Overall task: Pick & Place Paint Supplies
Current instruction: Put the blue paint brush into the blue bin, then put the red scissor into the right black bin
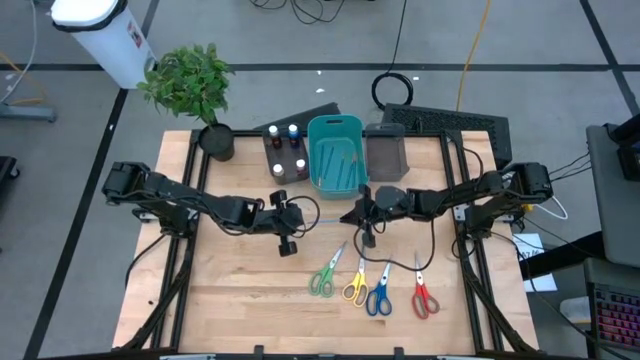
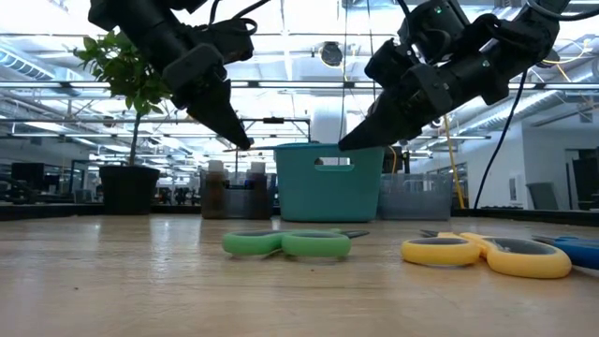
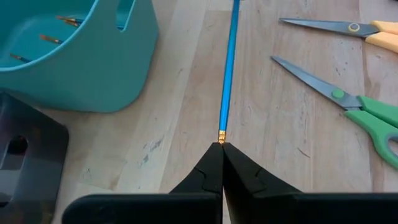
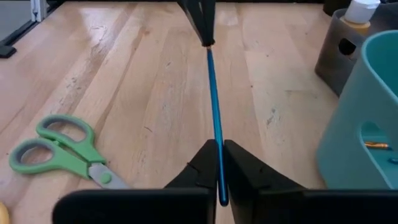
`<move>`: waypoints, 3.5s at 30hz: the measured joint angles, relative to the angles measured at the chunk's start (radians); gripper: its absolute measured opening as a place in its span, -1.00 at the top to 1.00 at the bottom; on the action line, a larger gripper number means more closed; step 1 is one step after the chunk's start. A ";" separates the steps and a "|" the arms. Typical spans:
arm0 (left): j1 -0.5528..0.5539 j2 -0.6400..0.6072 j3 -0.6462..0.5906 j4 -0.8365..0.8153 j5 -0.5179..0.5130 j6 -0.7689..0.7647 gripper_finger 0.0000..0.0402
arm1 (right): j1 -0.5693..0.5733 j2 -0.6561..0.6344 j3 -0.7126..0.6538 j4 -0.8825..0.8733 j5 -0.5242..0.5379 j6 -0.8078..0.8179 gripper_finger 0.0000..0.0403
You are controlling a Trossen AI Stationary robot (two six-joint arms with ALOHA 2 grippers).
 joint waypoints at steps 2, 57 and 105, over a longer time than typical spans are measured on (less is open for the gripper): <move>0.000 0.000 0.000 0.002 -0.007 0.011 1.00 | 0.000 0.000 0.000 -0.006 0.001 -0.004 0.98; 0.002 -0.113 0.111 0.157 -0.014 -0.056 0.34 | -0.202 -0.343 0.000 -0.132 0.051 0.095 -0.07; -0.138 -0.682 -0.205 0.038 -0.016 0.171 0.35 | 0.526 -1.068 -0.322 -0.235 -0.027 0.201 0.26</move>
